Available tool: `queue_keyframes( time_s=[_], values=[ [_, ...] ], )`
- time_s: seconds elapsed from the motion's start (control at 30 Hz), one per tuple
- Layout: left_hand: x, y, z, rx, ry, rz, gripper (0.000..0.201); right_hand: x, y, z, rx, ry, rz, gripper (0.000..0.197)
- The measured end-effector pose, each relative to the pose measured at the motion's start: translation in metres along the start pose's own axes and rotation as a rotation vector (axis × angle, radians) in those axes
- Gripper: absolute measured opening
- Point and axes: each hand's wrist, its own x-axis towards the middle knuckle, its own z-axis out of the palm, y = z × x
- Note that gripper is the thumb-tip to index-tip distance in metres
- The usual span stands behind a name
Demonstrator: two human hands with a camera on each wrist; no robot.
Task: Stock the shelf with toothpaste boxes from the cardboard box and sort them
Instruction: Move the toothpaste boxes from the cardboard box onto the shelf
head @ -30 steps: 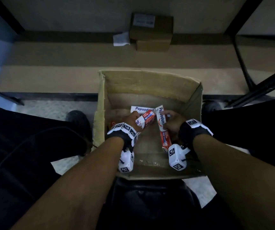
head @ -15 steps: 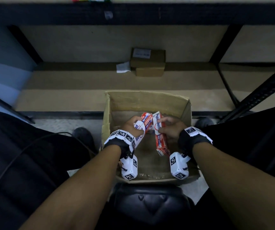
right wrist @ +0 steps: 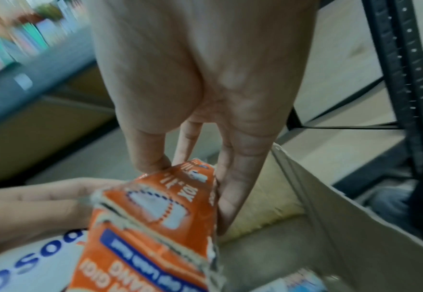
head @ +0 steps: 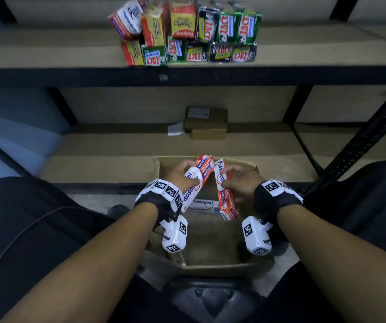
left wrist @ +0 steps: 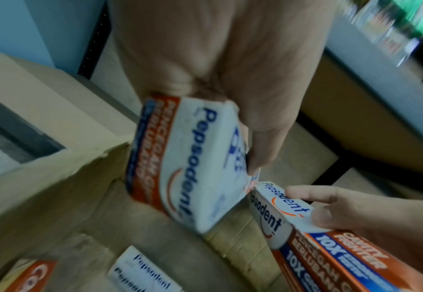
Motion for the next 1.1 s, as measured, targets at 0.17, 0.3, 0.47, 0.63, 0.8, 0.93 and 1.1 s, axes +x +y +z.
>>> queue_keyframes(
  time_s=[0.17,0.3,0.47,0.63,0.8,0.93,1.1],
  values=[
    [-0.011,0.022,-0.019,-0.098,0.036,0.041,0.045,-0.013,-0.024,-0.015,0.053,0.005,-0.079,0.028],
    [-0.023,0.040,-0.034,-0.077,0.026,0.108,0.043,-0.024,-0.042,-0.024,0.069,-0.021,-0.134,0.029],
    [-0.036,0.063,-0.046,-0.077,0.031,0.204,0.049,-0.041,-0.067,-0.037,0.111,-0.025,-0.179,0.031],
    [-0.047,0.089,-0.057,-0.139,0.065,0.291,0.051,-0.065,-0.097,-0.051,0.113,0.012,-0.290,0.032],
    [-0.062,0.118,-0.075,-0.090,0.143,0.384,0.051,-0.091,-0.119,-0.070,0.144,0.060,-0.382,0.029],
    [-0.073,0.143,-0.091,-0.063,0.184,0.443,0.051,-0.105,-0.133,-0.082,0.159,0.091,-0.452,0.029],
    [-0.083,0.174,-0.110,-0.095,0.206,0.506,0.049,-0.119,-0.159,-0.100,0.128,0.126,-0.543,0.029]
  ],
)
